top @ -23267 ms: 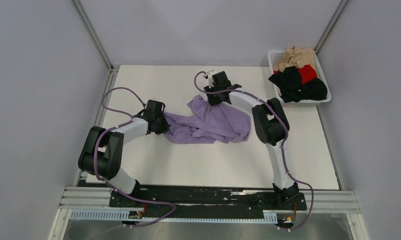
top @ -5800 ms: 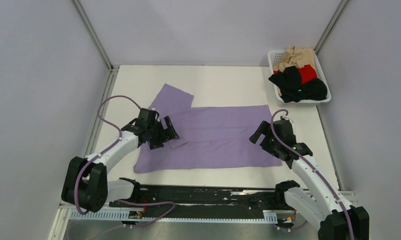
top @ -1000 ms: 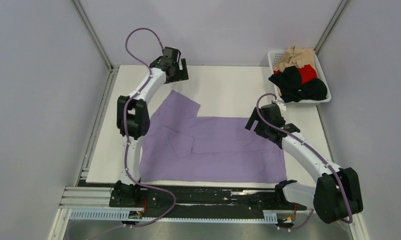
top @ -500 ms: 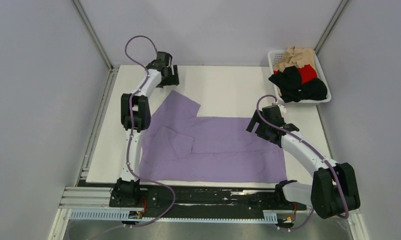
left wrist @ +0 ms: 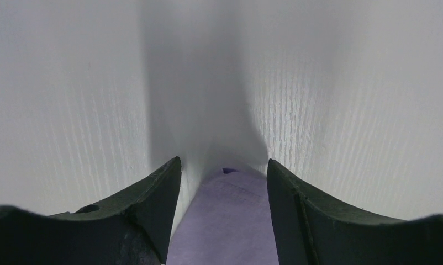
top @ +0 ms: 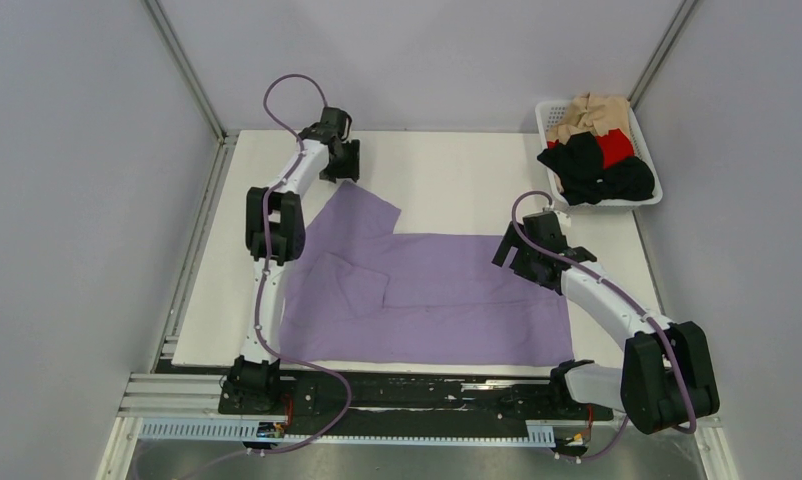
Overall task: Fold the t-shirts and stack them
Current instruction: Grab the side of the flattened tshirt furthest away from the robot with both arms
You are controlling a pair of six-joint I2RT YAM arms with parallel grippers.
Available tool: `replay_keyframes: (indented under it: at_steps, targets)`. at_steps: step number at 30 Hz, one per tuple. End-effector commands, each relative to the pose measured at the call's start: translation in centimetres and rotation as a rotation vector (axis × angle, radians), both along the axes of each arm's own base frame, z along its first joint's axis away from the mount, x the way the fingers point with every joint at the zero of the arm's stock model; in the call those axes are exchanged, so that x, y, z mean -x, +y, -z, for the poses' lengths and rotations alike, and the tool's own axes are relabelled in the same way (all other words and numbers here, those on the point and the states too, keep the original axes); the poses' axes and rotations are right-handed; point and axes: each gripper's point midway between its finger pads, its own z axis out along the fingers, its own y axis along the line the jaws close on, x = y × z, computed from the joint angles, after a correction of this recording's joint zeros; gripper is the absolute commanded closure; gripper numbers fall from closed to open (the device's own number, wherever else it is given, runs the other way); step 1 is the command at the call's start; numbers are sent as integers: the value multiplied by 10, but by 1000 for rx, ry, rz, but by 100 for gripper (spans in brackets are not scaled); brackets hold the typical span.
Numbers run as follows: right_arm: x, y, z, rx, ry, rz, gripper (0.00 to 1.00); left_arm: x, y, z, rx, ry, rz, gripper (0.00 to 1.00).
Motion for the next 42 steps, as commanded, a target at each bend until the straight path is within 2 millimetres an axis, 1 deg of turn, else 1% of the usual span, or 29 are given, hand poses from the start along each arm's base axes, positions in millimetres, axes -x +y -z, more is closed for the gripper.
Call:
replay_keyframes:
  at_steps: [1,6,10,11,14,17,19,20,21,23,24,25,27,29,32,37,42]
  targets:
    - [-8,-1,-8,-5,-51,1,0,13,0,15,-52,53,19,36]
    - [-8,-2,-8,-2,-57,8,0,19,-7,25,-56,78,36,39]
    - [-8,-3,-8,0,-57,14,0,24,-6,31,-105,91,29,43]
    - [-8,-3,-8,-2,-57,14,0,25,-7,31,-109,94,30,43]
    - [-8,-4,-7,2,-57,19,0,31,-8,32,-117,107,32,49]
    - [-9,-4,-7,4,-56,21,0,36,-9,32,-128,115,34,51]
    - [-8,-4,-5,3,-48,22,0,39,-11,33,-134,116,29,55]
    - [-8,-3,-4,3,-46,21,0,40,-10,34,-140,118,20,61]
    - [-8,-3,-3,2,-43,21,0,40,-9,34,-142,118,14,66]
    - [-8,-3,-3,1,-42,20,0,40,-6,36,-153,120,-1,82]
    - [-8,-3,-3,0,-42,21,0,40,-5,37,-160,122,-8,86]
    - [-7,-3,-3,0,-43,22,0,40,-4,37,-163,122,-11,92]
    - [-7,-3,-4,-2,-46,25,0,41,-2,36,-171,122,-20,100]
    - [-7,-2,-4,-7,-46,25,0,42,4,34,-197,114,-42,100]
    - [-7,-4,-2,0,-43,31,0,41,18,26,-249,73,-83,100]
    - [-10,-4,-3,2,-44,32,0,38,39,2,-270,-4,-144,100]
    - [-13,-6,-4,14,-46,39,0,38,60,-11,-300,-31,-180,100]
